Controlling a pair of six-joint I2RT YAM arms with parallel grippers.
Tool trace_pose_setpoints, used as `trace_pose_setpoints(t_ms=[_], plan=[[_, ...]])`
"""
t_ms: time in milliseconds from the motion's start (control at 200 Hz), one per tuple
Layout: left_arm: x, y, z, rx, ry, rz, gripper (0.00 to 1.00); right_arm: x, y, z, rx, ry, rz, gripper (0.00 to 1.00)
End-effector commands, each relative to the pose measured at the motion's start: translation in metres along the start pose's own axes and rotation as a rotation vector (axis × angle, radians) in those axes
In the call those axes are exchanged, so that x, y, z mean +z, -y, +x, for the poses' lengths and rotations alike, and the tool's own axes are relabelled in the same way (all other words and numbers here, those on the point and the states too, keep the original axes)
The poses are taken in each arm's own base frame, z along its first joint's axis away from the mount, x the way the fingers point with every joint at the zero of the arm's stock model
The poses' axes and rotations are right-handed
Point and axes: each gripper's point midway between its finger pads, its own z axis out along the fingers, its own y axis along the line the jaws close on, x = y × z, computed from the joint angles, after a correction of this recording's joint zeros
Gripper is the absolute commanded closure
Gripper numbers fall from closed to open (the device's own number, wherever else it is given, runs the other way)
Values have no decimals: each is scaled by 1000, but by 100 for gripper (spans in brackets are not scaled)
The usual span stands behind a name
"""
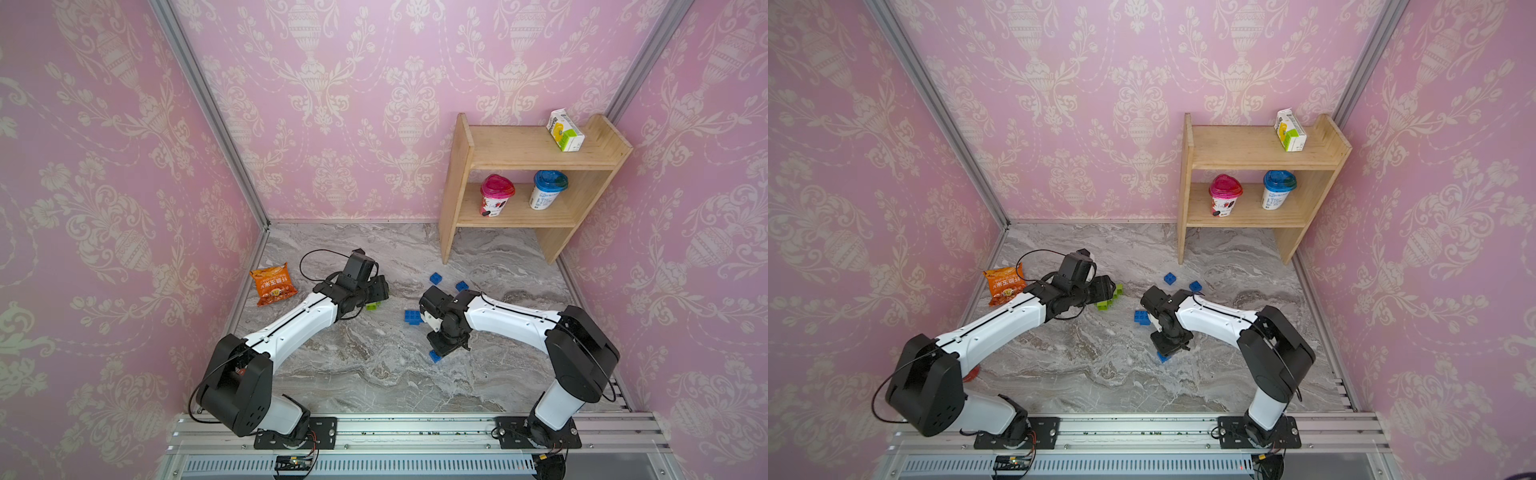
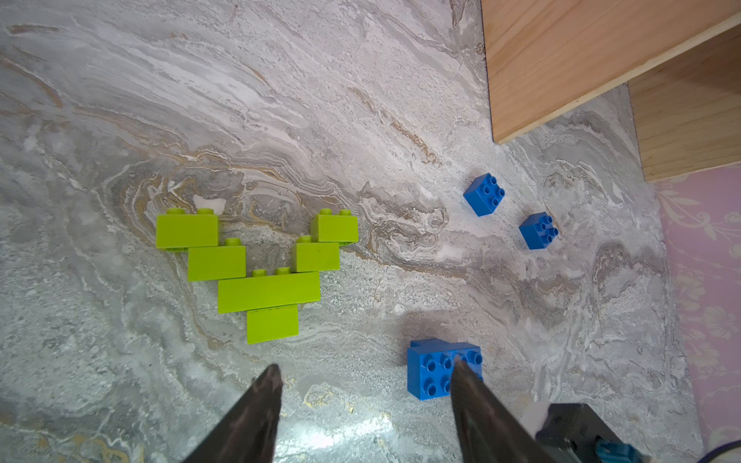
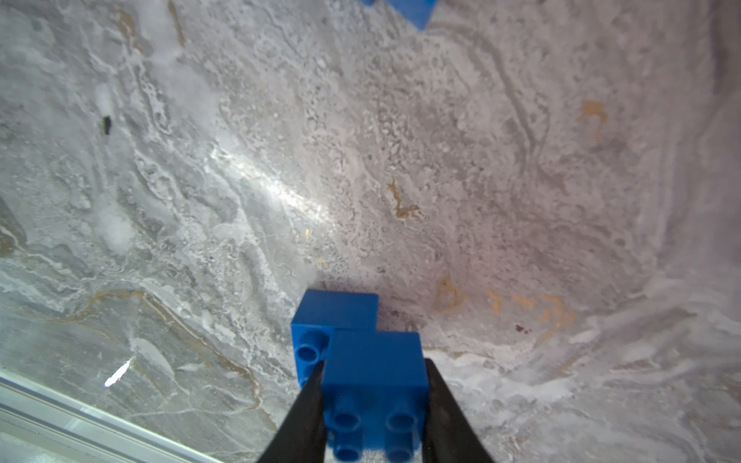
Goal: Assemble the letter v with lego
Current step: Assemble the lego brick with the lego brick.
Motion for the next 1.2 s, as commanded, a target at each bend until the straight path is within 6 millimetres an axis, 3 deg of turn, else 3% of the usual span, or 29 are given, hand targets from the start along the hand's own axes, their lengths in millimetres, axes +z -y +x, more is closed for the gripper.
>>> trace_pose_setpoints(t_ms=[0,135,420,505,535,670,836,961,1196], plan=[[-7,-2,0,-15,13,-2,32,31,8,28,21,-135,76,100],[-7,-3,1,-13,11,-3,32,39,3,24,39,-125,74,100],[-5,1,-2,-5,12,12,32,-2,8,-9,279,18,117,100],[-5,3,-2,1,12,22,32,-2,9,-11,364,25,125,100],[-5,3,-3,4,12,24,32,-9,7,-22,385,55,119,100],[-5,4,-3,16,12,26,32,-3,9,-23,434,36,145,100],[-3,6,-2,16,4,39,32,-3,7,-25,471,46,140,83],[-1,7,-1,17,1,43,32,-10,6,-28,470,62,131,60],[-2,10,0,14,-7,56,31,-38,7,-30,446,106,118,44]])
